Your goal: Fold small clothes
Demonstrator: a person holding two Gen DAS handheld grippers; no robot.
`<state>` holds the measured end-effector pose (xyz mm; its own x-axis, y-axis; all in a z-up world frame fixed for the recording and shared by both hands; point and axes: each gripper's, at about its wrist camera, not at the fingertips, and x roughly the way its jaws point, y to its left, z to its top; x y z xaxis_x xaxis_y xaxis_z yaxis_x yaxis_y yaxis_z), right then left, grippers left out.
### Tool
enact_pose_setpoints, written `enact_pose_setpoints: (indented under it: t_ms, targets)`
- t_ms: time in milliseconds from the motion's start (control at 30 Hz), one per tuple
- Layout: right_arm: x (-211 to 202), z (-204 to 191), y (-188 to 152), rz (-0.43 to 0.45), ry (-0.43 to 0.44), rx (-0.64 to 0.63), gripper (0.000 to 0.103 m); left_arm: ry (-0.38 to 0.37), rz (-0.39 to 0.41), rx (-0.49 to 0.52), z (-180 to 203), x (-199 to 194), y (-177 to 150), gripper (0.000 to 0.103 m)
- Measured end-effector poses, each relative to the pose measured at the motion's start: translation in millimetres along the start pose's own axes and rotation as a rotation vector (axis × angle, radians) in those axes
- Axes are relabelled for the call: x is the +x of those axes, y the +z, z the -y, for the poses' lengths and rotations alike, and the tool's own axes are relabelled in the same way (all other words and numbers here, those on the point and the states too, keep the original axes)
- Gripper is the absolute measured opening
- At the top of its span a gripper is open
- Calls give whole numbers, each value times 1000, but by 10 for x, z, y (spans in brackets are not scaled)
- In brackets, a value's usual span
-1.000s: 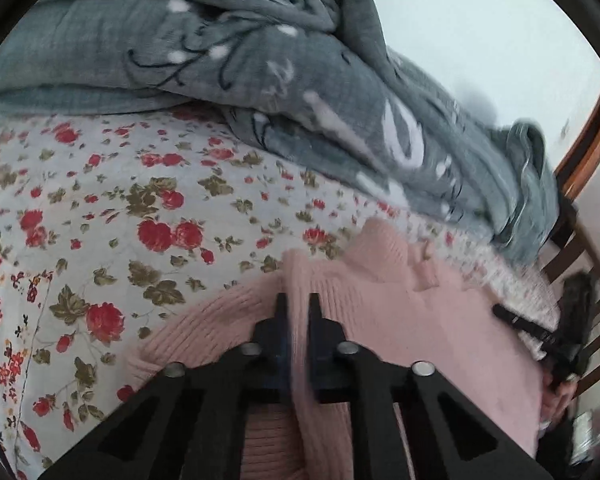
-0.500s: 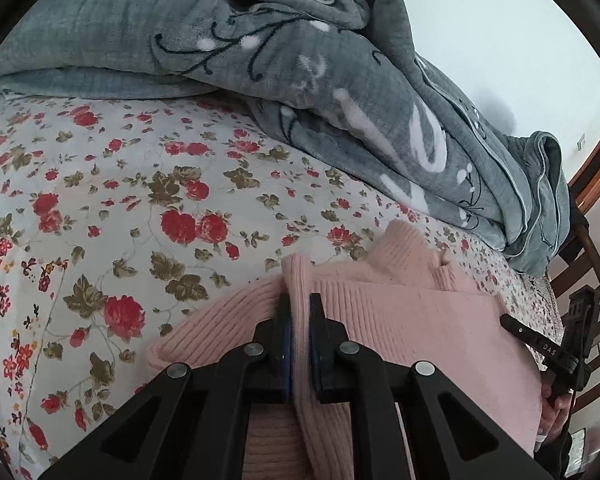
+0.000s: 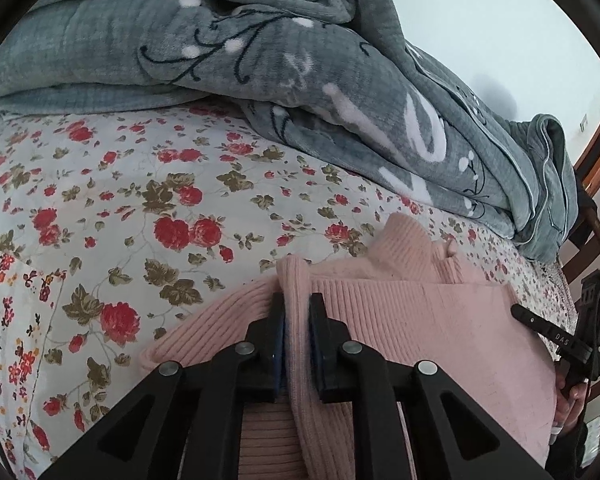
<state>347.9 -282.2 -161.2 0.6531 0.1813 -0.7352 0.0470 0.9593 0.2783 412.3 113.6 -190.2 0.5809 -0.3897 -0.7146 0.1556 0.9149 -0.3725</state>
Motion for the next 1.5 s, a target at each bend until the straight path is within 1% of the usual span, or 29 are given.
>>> enact_pose_setpoints:
  t_ms: [467, 1500]
  targets:
    - [26, -1, 2, -4, 8, -4, 10, -14, -6, 8, -5, 30, 13, 15]
    - [37, -13, -5, 0, 6, -10, 11, -12, -8, 23, 19, 36, 8, 17]
